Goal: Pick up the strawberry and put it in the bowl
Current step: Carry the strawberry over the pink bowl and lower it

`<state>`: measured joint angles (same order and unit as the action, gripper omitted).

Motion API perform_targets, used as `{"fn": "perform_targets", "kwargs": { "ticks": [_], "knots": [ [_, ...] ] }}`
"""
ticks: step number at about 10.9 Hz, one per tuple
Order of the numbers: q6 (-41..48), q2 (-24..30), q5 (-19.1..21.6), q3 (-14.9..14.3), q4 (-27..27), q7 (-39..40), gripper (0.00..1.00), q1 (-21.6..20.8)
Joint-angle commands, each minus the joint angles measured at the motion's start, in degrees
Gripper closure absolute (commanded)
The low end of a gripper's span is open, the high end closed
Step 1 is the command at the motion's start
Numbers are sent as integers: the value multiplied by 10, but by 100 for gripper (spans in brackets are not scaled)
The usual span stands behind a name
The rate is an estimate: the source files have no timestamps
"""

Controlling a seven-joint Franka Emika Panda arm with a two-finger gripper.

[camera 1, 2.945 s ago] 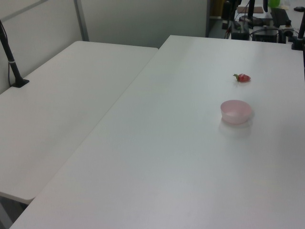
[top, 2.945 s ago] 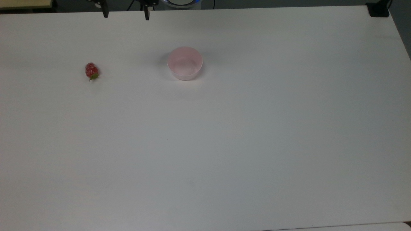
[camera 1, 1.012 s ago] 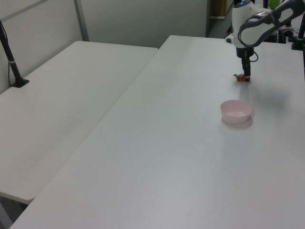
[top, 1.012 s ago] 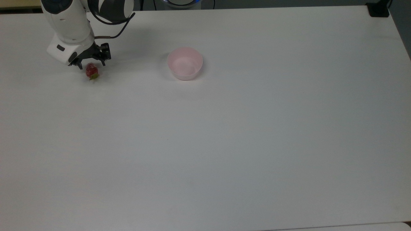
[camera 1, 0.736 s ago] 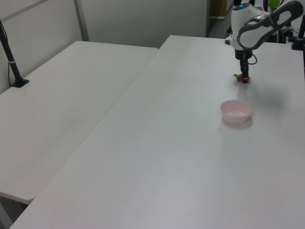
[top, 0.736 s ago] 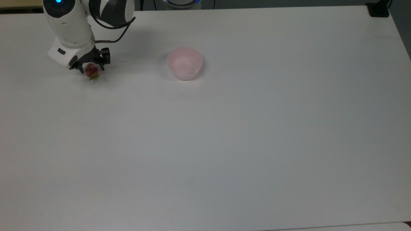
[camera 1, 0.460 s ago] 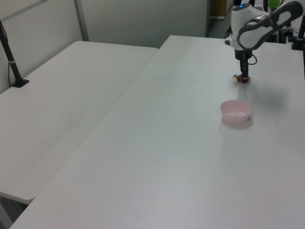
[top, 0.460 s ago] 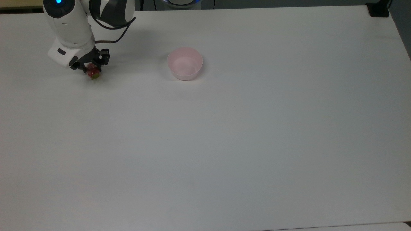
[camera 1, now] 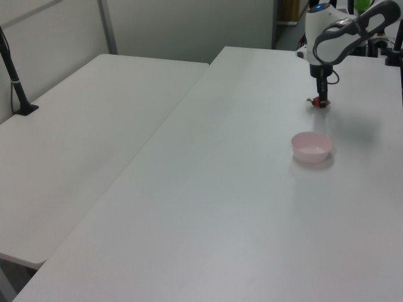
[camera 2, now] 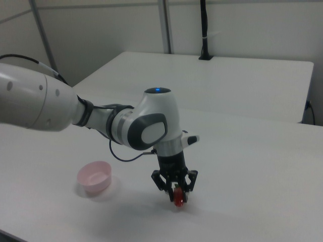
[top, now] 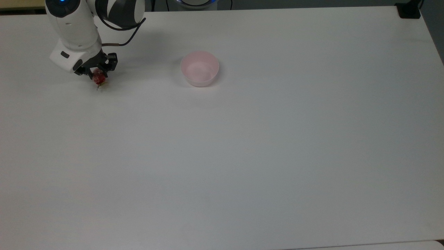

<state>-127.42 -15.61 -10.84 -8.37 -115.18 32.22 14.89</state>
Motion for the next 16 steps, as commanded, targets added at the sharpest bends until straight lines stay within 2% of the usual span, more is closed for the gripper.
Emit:
{"fn": "perform_targets", "kwargs": {
  "ticks": [1, 3, 5, 7, 9, 14, 15, 16],
  "knots": [
    [79, 66, -1, 41, 12, -14, 65, -9],
    [132, 101, 1, 97, 14, -32, 64, -10],
    [168, 111, 1, 170, 13, -89, 64, -10],
    [181, 110, 1, 218, 8, -147, 64, -20],
    [181, 102, 0, 239, 2, -191, 64, -35],
    [210, 83, -8, 279, -27, -226, 64, -50],
    [209, 74, -10, 278, -27, -228, 61, -52],
    [205, 68, -10, 278, -25, -241, 53, -51]
  ]
}}
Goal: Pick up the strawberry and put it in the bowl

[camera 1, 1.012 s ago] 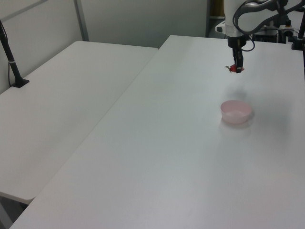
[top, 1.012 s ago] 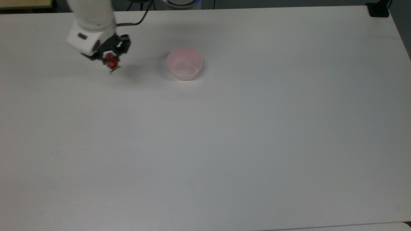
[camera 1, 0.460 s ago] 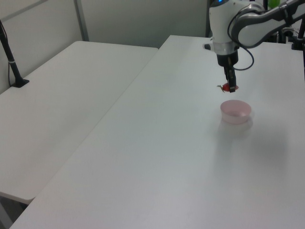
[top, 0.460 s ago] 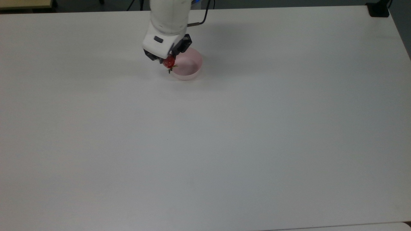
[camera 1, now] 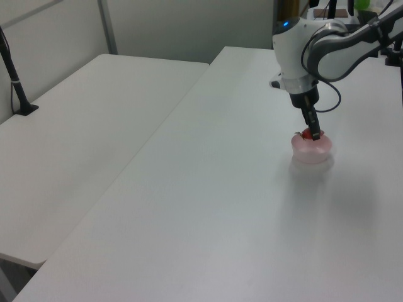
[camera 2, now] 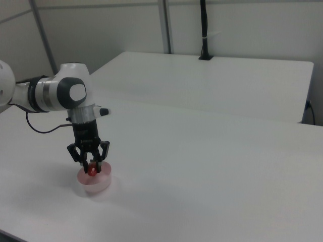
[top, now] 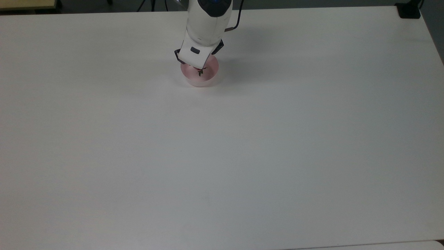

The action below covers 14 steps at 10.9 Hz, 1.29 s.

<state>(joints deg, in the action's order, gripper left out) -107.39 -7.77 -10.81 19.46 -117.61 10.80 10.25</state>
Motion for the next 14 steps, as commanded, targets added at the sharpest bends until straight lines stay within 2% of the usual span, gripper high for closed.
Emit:
{"fn": "perform_targets", "kwargs": {
  "ticks": [1, 2, 3, 6, 10, 12, 14],
  "knots": [
    [5, -11, -11, 1, 2, -36, 30, -5],
    [8, -11, -11, 1, 5, -36, 8, -5],
    [10, -10, -4, 1, 7, -38, 0, -2],
    [49, -4, -1, 1, 56, -85, 0, 1],
    [169, 22, 2, -6, 191, -93, 0, 23],
    [205, 35, 30, -29, 246, -112, 0, 37],
    [236, 61, 68, -79, 286, -113, 0, 31]
  ]
}}
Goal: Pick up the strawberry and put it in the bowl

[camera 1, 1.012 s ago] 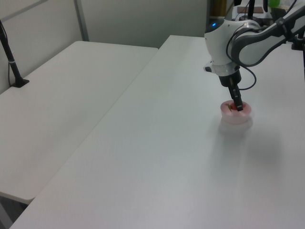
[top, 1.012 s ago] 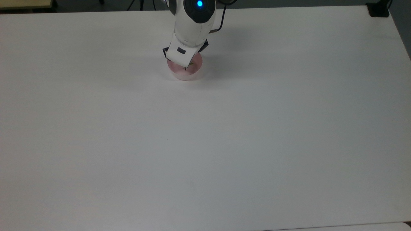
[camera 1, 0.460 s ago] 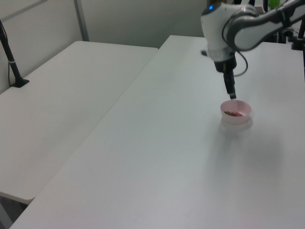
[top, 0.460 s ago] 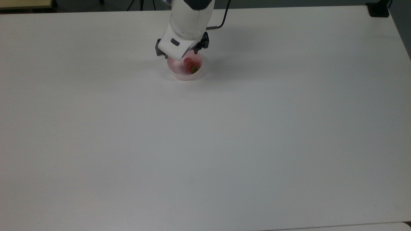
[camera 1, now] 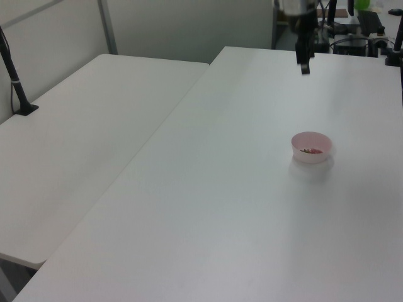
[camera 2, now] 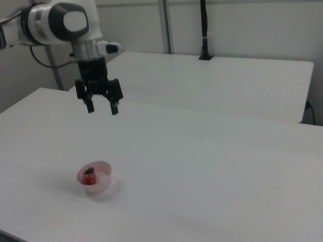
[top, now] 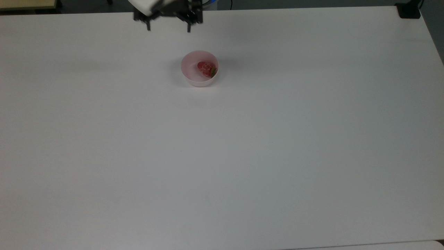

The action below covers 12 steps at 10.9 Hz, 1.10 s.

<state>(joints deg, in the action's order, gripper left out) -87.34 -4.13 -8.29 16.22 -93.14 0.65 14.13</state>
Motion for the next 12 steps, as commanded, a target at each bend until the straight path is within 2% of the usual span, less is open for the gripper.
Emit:
{"fn": "perform_targets", "kwargs": {
  "ticks": [1, 2, 3, 4, 5, 7, 9, 12],
  "knots": [
    [36, 41, 67, -72, 45, -16, 0, -10],
    [36, 58, 86, -108, 44, -34, 0, -30],
    [34, 69, 89, -160, 42, -54, 0, -73],
    [27, 72, 89, -200, 42, -70, 0, -108],
    [9, 72, 84, -214, 43, -64, 0, -116],
    [-64, 68, 72, -216, 41, -31, 0, -111],
    [-66, 65, 57, -217, 42, 29, 0, -113],
    [-62, 64, 57, -224, 41, 19, 0, -126]
  ]
}}
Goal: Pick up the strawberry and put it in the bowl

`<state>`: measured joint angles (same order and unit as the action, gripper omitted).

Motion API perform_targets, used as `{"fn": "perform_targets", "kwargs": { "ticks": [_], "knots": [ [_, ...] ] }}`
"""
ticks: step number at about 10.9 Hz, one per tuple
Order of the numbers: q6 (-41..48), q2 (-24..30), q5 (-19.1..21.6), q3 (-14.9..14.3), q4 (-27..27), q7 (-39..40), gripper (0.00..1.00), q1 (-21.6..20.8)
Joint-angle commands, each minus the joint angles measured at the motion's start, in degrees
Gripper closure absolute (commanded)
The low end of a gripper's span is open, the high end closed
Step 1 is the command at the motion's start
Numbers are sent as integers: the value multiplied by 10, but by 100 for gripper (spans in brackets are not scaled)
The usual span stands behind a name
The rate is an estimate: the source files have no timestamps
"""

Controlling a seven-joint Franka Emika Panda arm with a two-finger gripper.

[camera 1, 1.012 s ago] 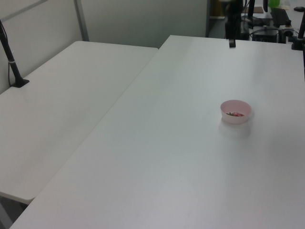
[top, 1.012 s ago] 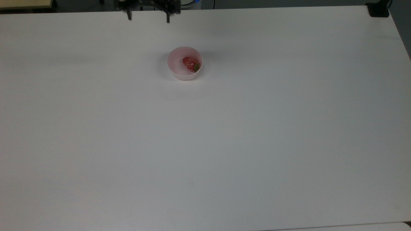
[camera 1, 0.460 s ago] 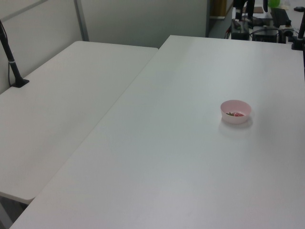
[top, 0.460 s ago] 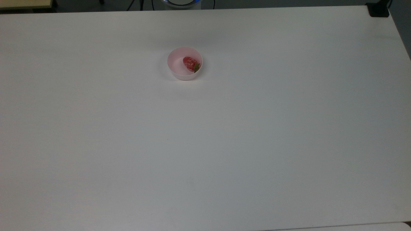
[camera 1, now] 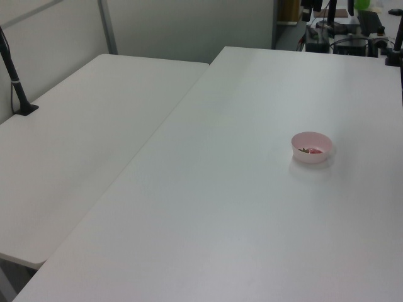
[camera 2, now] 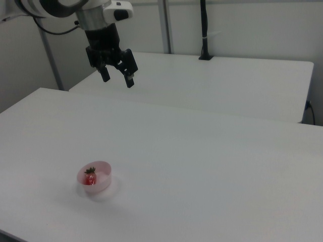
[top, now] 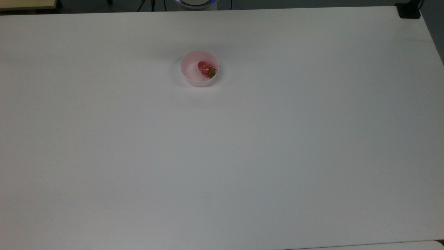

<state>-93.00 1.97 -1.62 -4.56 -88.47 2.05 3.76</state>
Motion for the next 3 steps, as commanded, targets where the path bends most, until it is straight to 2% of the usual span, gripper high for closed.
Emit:
{"fn": "perform_targets", "kwargs": {
  "ticks": [1, 3],
  "knots": [
    [-5, 3, -8, -16, -6, 5, 0, -22],
    [-5, 3, -7, -16, -7, 4, 0, -22]
  ]
}}
